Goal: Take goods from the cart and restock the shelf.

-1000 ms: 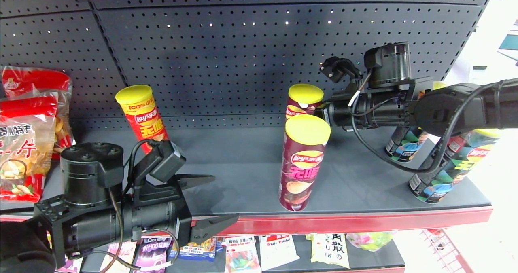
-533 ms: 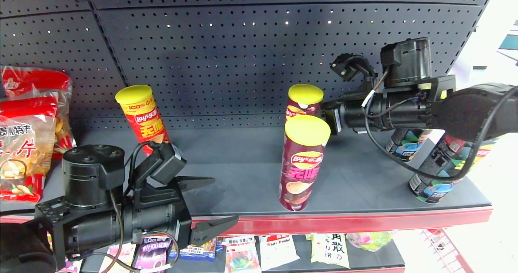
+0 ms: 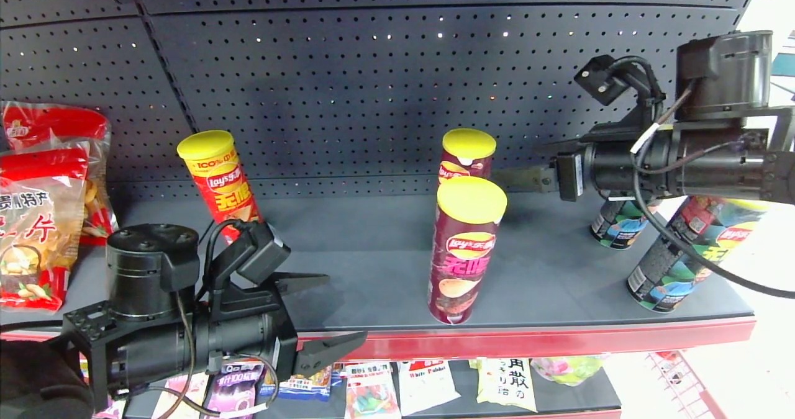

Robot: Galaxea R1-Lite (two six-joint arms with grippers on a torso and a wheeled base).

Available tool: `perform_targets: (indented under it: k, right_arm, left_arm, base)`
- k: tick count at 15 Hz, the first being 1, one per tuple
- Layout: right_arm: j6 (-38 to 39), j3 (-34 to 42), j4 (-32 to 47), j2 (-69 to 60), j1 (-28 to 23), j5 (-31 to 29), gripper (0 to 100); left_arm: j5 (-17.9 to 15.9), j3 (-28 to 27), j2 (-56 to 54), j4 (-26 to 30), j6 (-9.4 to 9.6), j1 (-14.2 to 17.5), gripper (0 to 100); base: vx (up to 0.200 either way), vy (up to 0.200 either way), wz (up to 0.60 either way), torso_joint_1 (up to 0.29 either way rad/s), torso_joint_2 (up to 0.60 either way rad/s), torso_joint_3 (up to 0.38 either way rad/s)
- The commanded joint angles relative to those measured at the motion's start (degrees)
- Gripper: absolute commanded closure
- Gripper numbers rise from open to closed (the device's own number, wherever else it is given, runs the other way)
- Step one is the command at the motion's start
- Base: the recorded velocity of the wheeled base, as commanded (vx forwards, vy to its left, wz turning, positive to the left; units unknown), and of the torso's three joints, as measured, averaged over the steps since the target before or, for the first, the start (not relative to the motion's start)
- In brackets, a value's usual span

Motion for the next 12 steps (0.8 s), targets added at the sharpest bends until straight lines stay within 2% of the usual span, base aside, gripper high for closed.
perform_targets:
  k: [1,4,8,10,12]
  right_arm:
    - [1.0,3.4,-0.1,-5.5,-0.7,-1.4,0]
    - [3.4,9.7,-0.2,-12.1,-0.8,-3.1,0]
    - [5.5,27.6,-0.2,-31.5,1.0,-2.8,0]
    - [5.4,36.5,0.1,-42.3,1.2,-3.1,0]
    - [5.4,40.9,0.3,-49.0,0.7,-5.0,0]
  left_arm:
    - [0.3,-0.3,0.8,0.0,-0.01,0.0,0]
    - [1.5,-0.9,1.9,0.0,-0.01,-0.1,0]
    - [7.3,-4.4,5.8,0.4,-0.01,-1.3,0]
    - [13.6,-7.4,7.5,3.8,-0.01,-3.2,0]
    - [18.7,-11.7,9.6,7.7,-0.10,-4.4,0]
  base:
    - [0.000,0.000,0.00,0.000,0.00,0.000]
    - [0.000,0.000,0.00,0.000,0.00,0.000]
    - [0.000,0.000,0.00,0.000,0.00,0.000]
    - [0.000,0.000,0.00,0.000,0.00,0.000]
    - [0.000,0.000,0.00,0.000,0.00,0.000]
